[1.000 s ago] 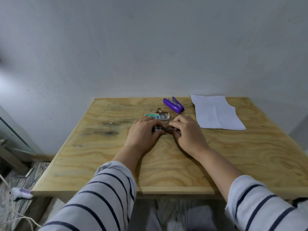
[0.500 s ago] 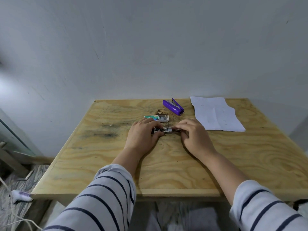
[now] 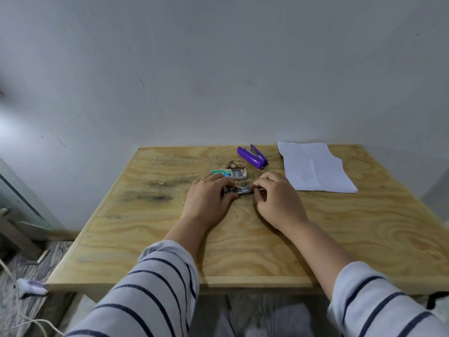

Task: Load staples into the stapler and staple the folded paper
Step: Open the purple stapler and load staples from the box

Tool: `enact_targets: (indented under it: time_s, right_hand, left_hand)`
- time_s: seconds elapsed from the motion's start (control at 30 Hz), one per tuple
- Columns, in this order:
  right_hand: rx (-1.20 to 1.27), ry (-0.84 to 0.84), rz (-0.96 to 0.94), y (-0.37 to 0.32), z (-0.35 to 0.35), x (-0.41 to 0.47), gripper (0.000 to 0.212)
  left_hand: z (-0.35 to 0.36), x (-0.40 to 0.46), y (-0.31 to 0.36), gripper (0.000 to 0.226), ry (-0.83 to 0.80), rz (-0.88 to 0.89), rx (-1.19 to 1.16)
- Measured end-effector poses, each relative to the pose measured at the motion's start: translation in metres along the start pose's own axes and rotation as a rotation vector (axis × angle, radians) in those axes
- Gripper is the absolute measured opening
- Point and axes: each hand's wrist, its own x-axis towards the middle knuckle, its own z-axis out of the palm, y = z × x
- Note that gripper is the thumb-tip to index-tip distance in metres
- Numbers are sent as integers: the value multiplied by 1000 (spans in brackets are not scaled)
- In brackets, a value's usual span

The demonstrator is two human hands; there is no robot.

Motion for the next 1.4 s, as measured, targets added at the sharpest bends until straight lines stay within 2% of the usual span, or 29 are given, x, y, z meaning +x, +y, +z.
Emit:
enact_targets:
  time_s: [0.2, 0.4, 0.5, 0.9, 1.03, 1.2, 1.4]
  right_hand:
    - [-59, -24, 4, -5, 3, -1, 23]
    - [-139, -155, -30, -6, 0, -2, 43]
    - [-125, -138, -1, -6, 0, -3, 48]
    - [-206, -152, -144, -1, 1, 1, 42]
    - [-65, -155, -84, -2, 1, 4, 43]
    - [-42, -208, -55, -6, 3, 3, 48]
    - [-200, -264, -42, -15, 2, 9, 47]
  left_hand:
    - [0, 0, 0, 27, -8, 1, 10]
    - [0, 0, -1, 27, -9, -5, 8]
    - [0, 0, -1, 26, -3, -5, 0]
    - [2, 0, -4, 31, 3, 14, -31]
    - [3, 0, -4, 32, 10, 5, -42]
    - [2, 0, -4, 32, 9, 5, -40]
    - [3, 0, -4, 26, 14, 23, -19]
